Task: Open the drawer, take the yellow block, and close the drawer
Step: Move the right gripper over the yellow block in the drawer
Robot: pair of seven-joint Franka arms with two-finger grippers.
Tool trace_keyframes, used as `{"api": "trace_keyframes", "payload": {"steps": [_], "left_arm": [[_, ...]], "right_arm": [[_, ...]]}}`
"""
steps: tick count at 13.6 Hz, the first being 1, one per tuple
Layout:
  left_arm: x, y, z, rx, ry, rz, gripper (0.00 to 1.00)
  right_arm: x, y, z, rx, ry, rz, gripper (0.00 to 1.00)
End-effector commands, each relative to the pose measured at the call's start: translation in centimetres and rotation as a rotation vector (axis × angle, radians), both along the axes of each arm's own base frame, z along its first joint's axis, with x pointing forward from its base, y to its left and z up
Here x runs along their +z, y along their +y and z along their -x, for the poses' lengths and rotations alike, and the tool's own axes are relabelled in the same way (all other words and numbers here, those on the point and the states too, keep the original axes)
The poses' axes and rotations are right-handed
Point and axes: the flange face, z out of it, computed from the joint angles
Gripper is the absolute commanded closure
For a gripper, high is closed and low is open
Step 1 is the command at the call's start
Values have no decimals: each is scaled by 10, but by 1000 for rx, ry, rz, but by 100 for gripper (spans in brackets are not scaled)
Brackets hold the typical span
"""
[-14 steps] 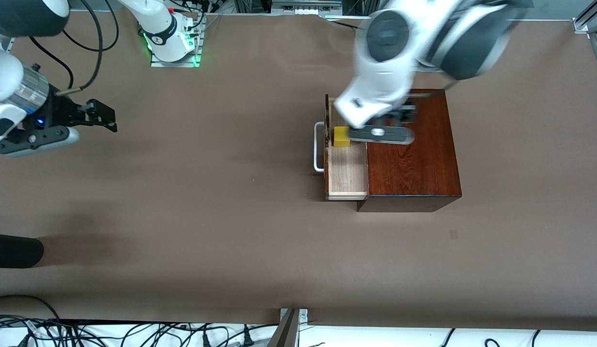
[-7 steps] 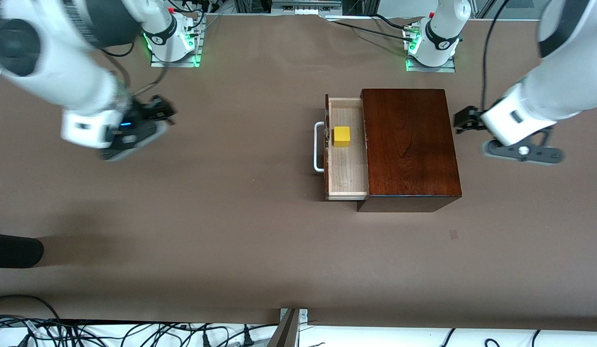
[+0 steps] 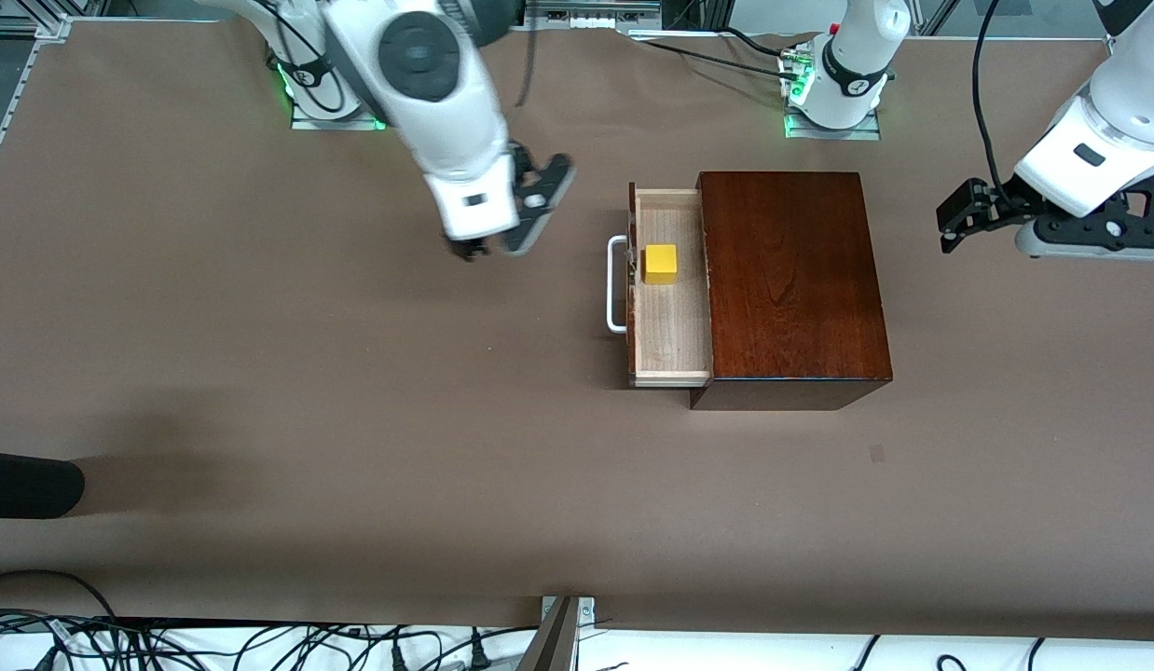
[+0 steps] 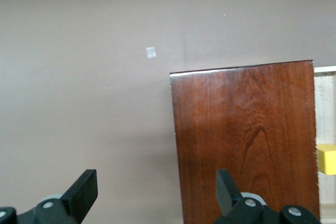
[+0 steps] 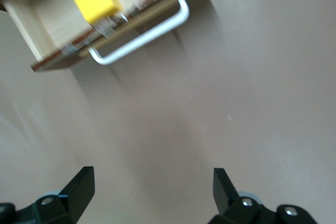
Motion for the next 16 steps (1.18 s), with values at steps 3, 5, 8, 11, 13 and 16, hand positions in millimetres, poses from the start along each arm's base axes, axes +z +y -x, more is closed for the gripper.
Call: {"api": "trace_keyframes", "payload": {"steps": [3, 5, 8, 11, 13, 16], "left_arm": [[-4, 1, 6, 0, 32, 42, 0], [-4, 2, 6, 3, 42, 39, 0], [-4, 3, 6, 5, 41, 39, 0], [-4, 4, 7, 6, 52, 38, 0], [-3, 3, 5, 6, 48, 39, 0], [-4, 3, 3, 6, 49, 39, 0]], "right_arm": [[-29, 101, 30, 180, -74, -64, 0], [-45, 138, 55, 251, -133, -83, 0], [-72, 174, 86, 336, -210, -54, 0], [-104, 185, 83, 365, -241, -57, 0], [-114, 188, 78, 393, -254, -55, 0], [-128, 192, 68, 403, -261, -55, 0]]}}
